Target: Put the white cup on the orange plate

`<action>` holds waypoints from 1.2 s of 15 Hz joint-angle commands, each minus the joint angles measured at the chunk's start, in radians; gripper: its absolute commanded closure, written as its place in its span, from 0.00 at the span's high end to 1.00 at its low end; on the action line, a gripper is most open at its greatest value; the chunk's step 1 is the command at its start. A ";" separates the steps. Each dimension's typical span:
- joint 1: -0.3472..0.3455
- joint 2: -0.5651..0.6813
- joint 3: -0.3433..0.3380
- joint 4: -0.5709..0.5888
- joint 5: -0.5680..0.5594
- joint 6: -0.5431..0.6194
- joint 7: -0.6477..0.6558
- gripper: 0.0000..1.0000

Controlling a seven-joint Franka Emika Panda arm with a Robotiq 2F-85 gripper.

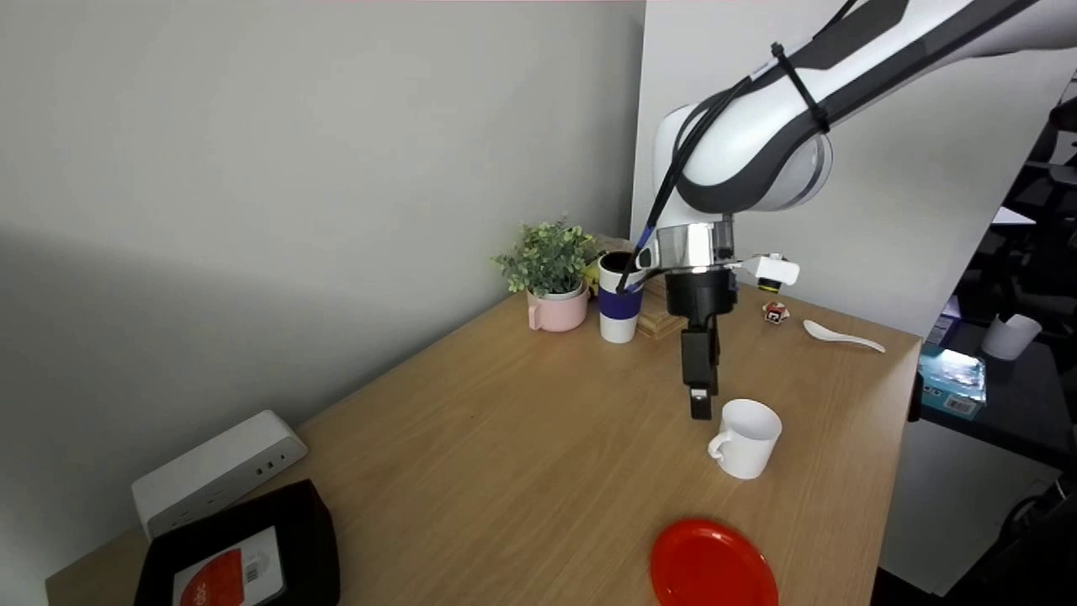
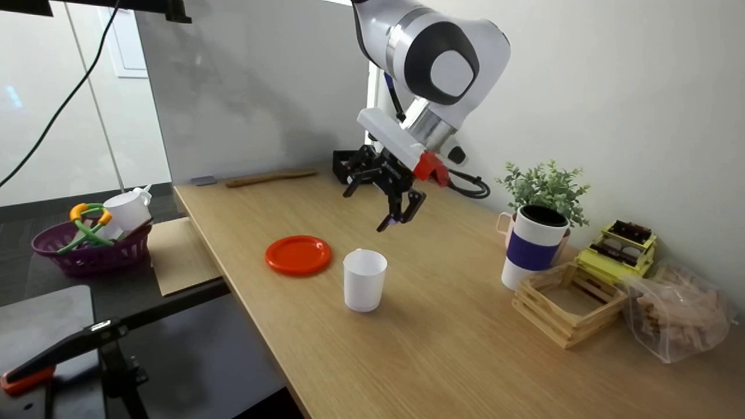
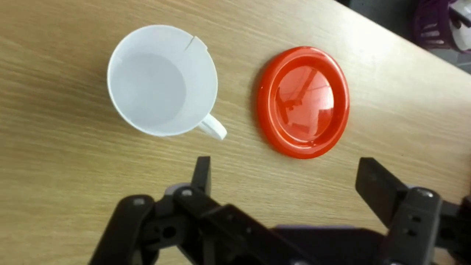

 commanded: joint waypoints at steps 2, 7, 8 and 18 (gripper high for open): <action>0.004 -0.017 0.045 -0.165 0.099 0.243 0.151 1.00; 0.056 -0.088 0.112 -0.333 0.151 0.610 0.268 1.00; 0.071 -0.110 0.118 -0.369 0.138 0.676 0.297 1.00; 0.133 -0.210 0.160 -0.558 0.080 0.990 0.543 1.00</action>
